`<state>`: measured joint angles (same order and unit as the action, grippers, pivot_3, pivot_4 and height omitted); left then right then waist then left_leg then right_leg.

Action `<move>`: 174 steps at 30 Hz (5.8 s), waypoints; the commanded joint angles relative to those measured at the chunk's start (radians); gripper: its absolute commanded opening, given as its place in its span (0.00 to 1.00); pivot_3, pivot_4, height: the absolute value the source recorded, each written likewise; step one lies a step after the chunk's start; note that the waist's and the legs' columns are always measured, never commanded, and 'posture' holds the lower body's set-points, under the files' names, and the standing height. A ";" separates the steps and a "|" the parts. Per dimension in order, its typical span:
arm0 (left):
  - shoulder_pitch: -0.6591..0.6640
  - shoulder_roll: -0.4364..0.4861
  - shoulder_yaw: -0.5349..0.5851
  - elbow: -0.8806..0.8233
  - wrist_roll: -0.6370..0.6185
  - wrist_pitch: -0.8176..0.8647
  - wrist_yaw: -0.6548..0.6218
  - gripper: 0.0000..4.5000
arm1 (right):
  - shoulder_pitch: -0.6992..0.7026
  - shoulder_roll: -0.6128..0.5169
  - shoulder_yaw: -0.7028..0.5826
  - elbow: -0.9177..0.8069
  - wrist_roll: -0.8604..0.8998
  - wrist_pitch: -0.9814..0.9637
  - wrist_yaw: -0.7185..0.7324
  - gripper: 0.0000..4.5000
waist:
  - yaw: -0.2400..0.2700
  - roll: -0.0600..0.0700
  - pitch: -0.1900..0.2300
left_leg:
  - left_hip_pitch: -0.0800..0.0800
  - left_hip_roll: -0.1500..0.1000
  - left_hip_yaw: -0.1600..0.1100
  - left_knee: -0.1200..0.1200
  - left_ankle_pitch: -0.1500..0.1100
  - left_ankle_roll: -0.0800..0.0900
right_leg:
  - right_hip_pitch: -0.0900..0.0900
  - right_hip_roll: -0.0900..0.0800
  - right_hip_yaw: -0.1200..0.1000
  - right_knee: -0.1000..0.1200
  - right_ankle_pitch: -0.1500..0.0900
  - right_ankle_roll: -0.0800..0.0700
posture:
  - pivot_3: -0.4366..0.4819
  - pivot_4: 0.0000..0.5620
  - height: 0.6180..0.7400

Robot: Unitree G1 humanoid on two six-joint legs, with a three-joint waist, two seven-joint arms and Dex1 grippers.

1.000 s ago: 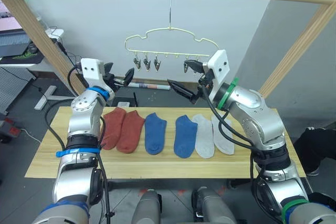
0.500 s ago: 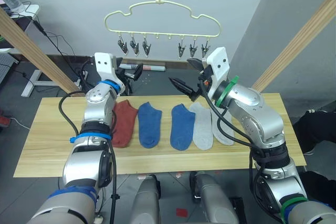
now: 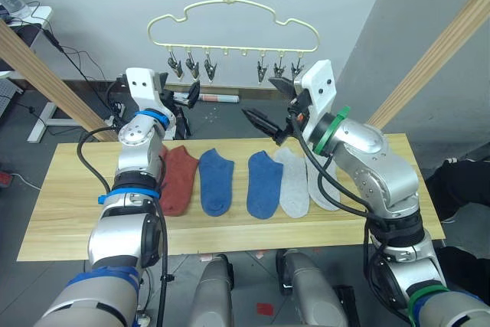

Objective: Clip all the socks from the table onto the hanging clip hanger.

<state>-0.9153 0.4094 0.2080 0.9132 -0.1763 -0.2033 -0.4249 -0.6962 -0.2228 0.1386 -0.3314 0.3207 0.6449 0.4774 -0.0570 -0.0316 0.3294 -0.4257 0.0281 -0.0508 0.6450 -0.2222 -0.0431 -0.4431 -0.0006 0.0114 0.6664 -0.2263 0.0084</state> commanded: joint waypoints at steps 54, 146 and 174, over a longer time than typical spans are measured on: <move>0.011 0.012 0.027 -0.284 -0.043 0.094 0.015 0.43 | -0.049 0.006 -0.029 -0.037 0.023 -0.025 -0.007 1.00 | 0.002 0.000 0.000 | -0.001 0.000 0.000 -0.001 0.000 0.000 | 0.000 0.000 0.000 -0.001 0.000 0.000 | 0.41 0.61 1.00; -0.052 0.132 0.364 -0.535 -0.694 1.785 -0.059 0.05 | -0.135 0.037 0.144 0.330 -0.035 0.148 0.301 0.00 | 0.004 0.001 0.001 | 0.004 0.000 0.004 -0.001 0.002 -0.006 | -0.001 -0.005 0.005 0.004 0.000 0.004 | 0.44 0.60 1.00; -0.007 0.138 0.330 -0.595 -0.690 1.739 -0.086 0.05 | -0.209 0.115 0.146 0.377 -0.035 0.118 0.257 0.00 | 0.001 0.001 0.001 | 0.004 0.000 0.003 -0.002 0.003 -0.011 | -0.004 -0.003 0.004 0.008 0.000 0.004 | 0.45 0.59 1.00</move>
<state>-0.9352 0.5350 0.5515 0.3452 -0.8606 1.5358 -0.5013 -0.8781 -0.1258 0.2847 0.0694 0.2873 0.7781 0.7457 -0.0565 -0.0307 0.3307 -0.4219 0.0282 -0.0477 0.6429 -0.2189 -0.0542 -0.4469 -0.0031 0.0157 0.6741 -0.2266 0.0124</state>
